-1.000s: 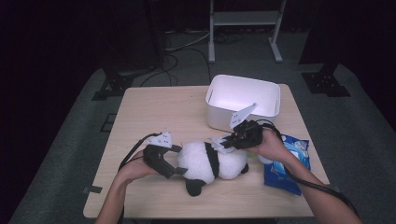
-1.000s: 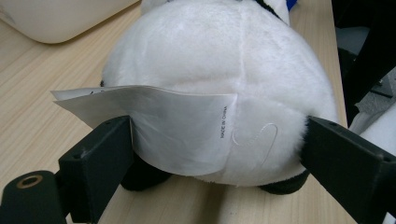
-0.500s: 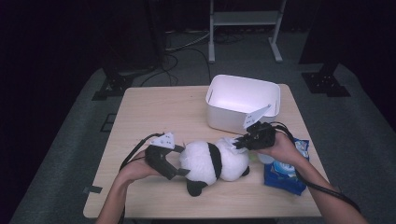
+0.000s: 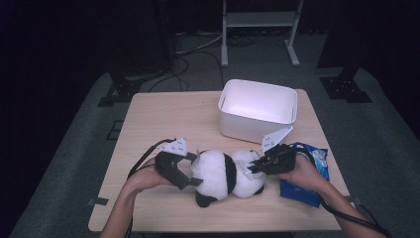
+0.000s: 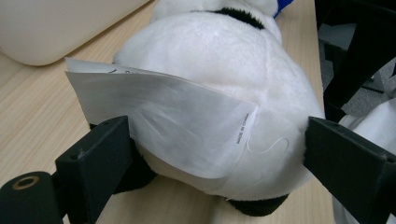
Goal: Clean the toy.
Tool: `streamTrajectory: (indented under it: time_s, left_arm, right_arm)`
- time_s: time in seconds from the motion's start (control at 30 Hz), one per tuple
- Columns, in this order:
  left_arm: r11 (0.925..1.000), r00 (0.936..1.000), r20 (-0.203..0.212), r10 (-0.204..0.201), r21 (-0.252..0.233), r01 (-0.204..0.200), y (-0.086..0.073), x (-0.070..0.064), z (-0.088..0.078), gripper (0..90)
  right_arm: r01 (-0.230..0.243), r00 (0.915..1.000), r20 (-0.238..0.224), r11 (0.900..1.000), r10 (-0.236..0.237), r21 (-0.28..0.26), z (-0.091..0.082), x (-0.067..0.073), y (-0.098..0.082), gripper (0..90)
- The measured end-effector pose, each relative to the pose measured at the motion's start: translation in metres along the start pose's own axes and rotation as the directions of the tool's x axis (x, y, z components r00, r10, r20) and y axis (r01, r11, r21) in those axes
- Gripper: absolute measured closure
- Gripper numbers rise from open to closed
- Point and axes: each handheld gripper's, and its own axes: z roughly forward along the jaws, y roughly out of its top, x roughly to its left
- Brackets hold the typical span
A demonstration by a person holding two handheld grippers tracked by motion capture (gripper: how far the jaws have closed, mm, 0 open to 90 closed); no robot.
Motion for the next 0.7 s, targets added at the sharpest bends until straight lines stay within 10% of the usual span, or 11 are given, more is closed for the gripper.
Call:
streamTrajectory:
  time_s: [0.37,0.7]
  left_arm:
    - [0.9997,0.9996,0.015,0.023,0.006,-0.023,0.004,-0.001,0.008,10.5]
    - [0.9985,0.9985,-0.008,0.054,-0.003,-0.054,0.003,-0.008,0.009,11.9]
  right_arm:
    - [0.041,0.9985,-0.037,0.999,-0.041,0.021,0.006,0.013,0.008,81.0]
    - [0.107,0.9927,-0.055,0.994,-0.107,-0.010,0.025,0.006,0.067,81.0]
